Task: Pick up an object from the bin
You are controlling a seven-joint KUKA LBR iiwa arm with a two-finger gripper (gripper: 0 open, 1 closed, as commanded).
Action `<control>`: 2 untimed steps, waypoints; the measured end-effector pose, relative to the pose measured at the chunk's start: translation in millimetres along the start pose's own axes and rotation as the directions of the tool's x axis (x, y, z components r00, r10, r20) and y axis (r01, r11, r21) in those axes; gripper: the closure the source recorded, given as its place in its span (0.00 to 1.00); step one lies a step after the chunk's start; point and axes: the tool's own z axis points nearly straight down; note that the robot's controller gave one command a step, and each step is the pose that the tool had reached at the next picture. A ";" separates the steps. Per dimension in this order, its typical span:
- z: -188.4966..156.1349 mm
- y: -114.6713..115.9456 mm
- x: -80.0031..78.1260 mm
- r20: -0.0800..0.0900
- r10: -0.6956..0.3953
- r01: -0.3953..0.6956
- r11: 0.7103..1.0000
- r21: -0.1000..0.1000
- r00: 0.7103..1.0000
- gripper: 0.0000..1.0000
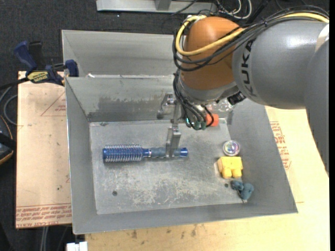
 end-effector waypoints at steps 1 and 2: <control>118.5 -25.9 23.7 0.012 -0.399 0.399 0.917 0.002 0.917 0.00; 117.2 -25.9 23.2 0.013 -0.399 0.399 0.917 0.003 0.917 1.00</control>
Offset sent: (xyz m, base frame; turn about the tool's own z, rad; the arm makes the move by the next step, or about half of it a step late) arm -0.0257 -0.0268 -0.1184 -0.4132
